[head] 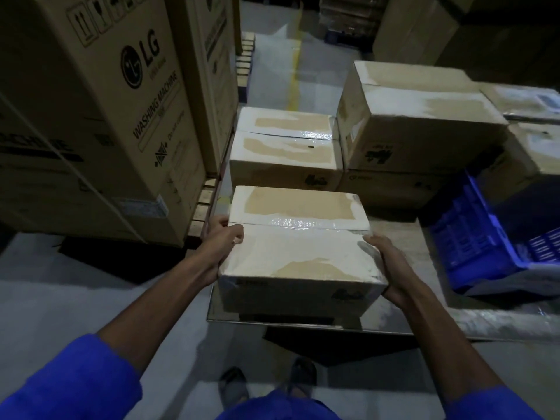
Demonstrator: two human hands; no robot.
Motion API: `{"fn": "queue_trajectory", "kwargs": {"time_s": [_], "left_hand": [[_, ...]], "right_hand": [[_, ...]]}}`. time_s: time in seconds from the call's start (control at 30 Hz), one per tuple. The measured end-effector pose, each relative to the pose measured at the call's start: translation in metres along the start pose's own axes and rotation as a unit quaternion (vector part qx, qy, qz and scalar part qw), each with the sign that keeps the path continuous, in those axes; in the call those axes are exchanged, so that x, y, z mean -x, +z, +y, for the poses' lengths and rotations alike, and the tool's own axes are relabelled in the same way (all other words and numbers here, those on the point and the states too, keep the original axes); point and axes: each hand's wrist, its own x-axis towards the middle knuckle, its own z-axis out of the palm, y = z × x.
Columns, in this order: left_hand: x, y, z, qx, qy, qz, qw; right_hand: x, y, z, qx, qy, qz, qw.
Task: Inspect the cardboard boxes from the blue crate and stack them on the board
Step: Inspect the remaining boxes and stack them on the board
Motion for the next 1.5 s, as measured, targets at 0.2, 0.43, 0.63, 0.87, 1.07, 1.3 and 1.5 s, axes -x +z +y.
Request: {"fn": "queue_trajectory", "kwargs": {"time_s": [0.2, 0.43, 0.63, 0.87, 1.07, 1.3, 1.5], "left_hand": [[-0.026, 0.009, -0.009, -0.057, 0.006, 0.028, 0.998], [-0.045, 0.010, -0.013, -0.071, 0.002, -0.031, 0.997], [-0.052, 0.006, -0.023, -0.077, -0.008, -0.034, 0.996], [-0.057, 0.004, -0.026, -0.108, 0.014, -0.014, 0.994], [-0.056, 0.008, -0.026, -0.114, 0.020, -0.013, 0.993], [-0.056, 0.010, -0.024, -0.118, 0.033, -0.011, 0.992], [-0.049, 0.006, -0.022, -0.116, 0.067, -0.052, 0.990]], "right_hand": [[-0.030, 0.003, 0.005, 0.162, -0.004, 0.066, 0.985], [-0.051, 0.007, -0.001, 0.221, -0.040, 0.048, 0.973], [-0.052, 0.012, 0.001, 0.204, -0.079, 0.034, 0.975], [-0.061, 0.009, 0.008, 0.191, -0.103, 0.050, 0.975], [-0.069, 0.002, 0.013, 0.204, -0.105, 0.039, 0.972], [-0.073, 0.002, 0.012, 0.201, -0.087, 0.028, 0.975], [-0.052, 0.006, 0.007, 0.194, -0.124, -0.009, 0.973]]}}
